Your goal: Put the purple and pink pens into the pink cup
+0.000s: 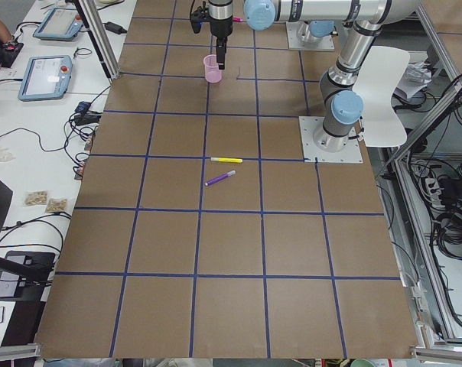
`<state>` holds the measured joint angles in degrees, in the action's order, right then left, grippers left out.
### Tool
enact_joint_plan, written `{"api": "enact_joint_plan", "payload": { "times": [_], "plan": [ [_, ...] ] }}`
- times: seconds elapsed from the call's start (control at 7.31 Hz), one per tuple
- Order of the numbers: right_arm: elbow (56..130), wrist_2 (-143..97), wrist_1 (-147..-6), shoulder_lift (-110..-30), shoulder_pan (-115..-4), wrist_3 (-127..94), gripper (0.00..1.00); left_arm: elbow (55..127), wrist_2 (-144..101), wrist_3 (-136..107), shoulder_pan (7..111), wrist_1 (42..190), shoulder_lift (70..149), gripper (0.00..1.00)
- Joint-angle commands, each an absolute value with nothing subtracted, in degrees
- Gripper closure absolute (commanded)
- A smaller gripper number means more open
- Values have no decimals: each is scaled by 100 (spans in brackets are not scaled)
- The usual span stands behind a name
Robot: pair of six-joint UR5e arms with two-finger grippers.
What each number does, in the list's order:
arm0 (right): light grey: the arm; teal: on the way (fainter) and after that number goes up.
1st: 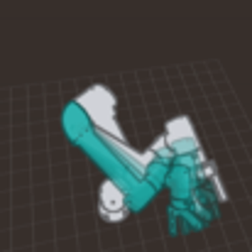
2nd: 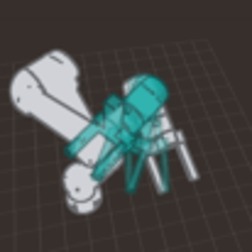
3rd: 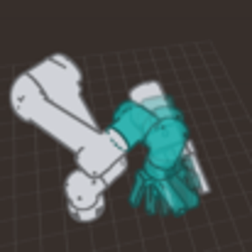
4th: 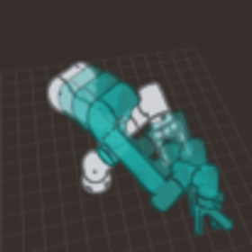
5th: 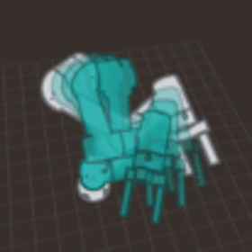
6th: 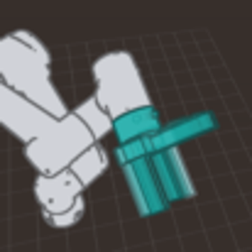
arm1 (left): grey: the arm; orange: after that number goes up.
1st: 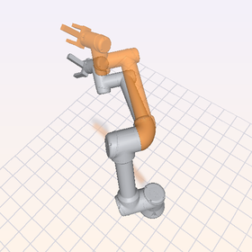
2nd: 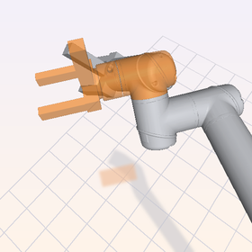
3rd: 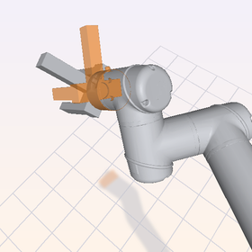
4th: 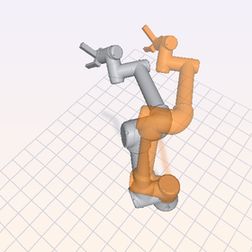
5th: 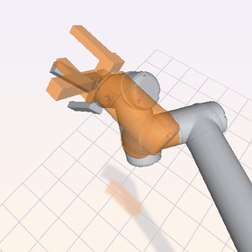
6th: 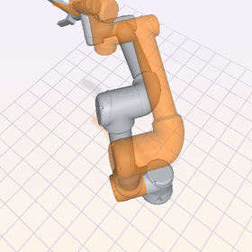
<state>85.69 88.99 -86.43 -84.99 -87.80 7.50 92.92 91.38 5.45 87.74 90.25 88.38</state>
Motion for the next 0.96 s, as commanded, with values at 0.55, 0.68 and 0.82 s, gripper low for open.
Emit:
{"api": "enact_joint_plan", "payload": {
  "times": [0.55,0.68,0.82],
  "plan": [
    [10522,8956,-9923,-8191,-6130,1782,0,9290,9114,597,8387,8948,8894,0],
    [11312,9017,-11037,-8244,-5821,2341,0,9368,9114,885,8011,8678,9008,0],
    [12147,9035,-12301,-8244,-5453,2625,0,9395,9114,1027,7702,8544,9104,0]
  ]
}}
